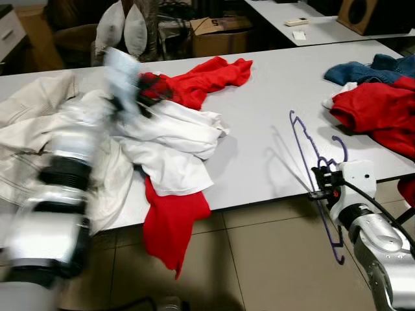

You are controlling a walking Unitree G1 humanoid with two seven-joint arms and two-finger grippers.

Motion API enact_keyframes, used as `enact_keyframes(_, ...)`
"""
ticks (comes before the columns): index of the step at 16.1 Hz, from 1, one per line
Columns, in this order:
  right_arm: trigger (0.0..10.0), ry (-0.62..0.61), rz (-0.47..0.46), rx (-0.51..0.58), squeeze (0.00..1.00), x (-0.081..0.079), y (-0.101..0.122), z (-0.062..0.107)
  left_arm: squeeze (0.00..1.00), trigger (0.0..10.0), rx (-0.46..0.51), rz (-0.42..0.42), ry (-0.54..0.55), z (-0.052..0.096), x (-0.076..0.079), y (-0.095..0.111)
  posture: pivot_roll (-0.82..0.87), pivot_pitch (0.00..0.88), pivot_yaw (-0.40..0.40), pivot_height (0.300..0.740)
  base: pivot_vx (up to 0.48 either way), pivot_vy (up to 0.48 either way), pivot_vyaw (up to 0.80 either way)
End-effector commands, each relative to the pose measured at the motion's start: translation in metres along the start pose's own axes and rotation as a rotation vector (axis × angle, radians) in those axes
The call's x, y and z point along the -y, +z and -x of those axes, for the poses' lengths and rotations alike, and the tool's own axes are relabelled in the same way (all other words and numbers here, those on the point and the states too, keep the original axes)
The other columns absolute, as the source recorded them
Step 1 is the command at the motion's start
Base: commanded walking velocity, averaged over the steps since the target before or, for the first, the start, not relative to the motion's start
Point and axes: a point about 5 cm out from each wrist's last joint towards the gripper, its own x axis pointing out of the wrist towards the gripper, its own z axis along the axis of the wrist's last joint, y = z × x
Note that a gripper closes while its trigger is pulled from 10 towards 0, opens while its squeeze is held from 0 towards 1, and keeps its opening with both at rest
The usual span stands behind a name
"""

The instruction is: Hang hanger

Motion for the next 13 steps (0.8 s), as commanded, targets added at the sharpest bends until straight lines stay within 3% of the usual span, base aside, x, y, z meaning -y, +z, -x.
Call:
enact_keyframes(1,10.0,0.001,0.007,0.021,0.00,0.002,0.006,-0.001,0.78,10.0,-0.037,-0.022,-0.010,-0.003,0.004,-0.006,-0.07,0.000,0.047,0.740,0.000,0.000,0.00)
enact_keyframes(2,10.0,0.004,0.012,0.024,0.00,0.002,0.007,-0.001,0.00,10.0,-0.088,-0.050,-0.034,-0.010,0.016,-0.016,-0.08,0.000,0.047,0.740,0.000,0.000,0.00)
enact_keyframes(3,10.0,0.008,0.020,0.024,0.00,0.003,0.009,0.000,0.00,10.0,-0.166,-0.089,-0.098,-0.014,0.030,-0.031,-0.09,0.000,0.045,0.740,0.000,0.000,0.00)
enact_keyframes(5,10.0,0.013,0.027,0.018,0.00,0.005,0.009,0.003,0.00,10.0,-0.243,-0.147,-0.144,-0.012,0.039,-0.047,-0.09,0.000,0.031,0.740,0.000,0.000,0.00)
enact_keyframes(7,10.0,0.018,0.035,0.011,0.00,0.007,0.009,0.004,0.00,10.0,-0.302,-0.238,-0.075,-0.010,0.035,-0.056,-0.09,0.000,0.018,0.740,0.000,0.000,0.00)
enact_keyframes(8,10.0,0.027,0.041,0.009,0.00,0.007,0.010,0.003,0.00,3.4,-0.320,-0.265,-0.019,-0.009,0.029,-0.057,-0.08,0.000,0.010,0.740,0.000,0.000,0.00)
enact_keyframes(9,10.0,0.031,0.044,0.007,0.00,0.008,0.010,0.002,0.00,3.4,-0.325,-0.272,-0.007,-0.008,0.028,-0.057,-0.08,0.000,0.010,0.740,0.000,0.000,0.00)
enact_keyframes(10,10.0,0.033,0.045,0.005,0.00,0.007,0.009,0.001,0.00,0.0,-0.332,-0.279,-0.001,-0.007,0.026,-0.058,-0.07,0.000,0.009,0.740,0.000,0.000,0.00)
enact_keyframes(13,10.0,0.044,0.034,0.004,0.00,0.001,0.008,0.002,0.00,0.0,-0.359,-0.306,-0.011,-0.003,0.025,-0.062,-0.07,0.000,0.016,0.740,0.000,0.000,0.00)
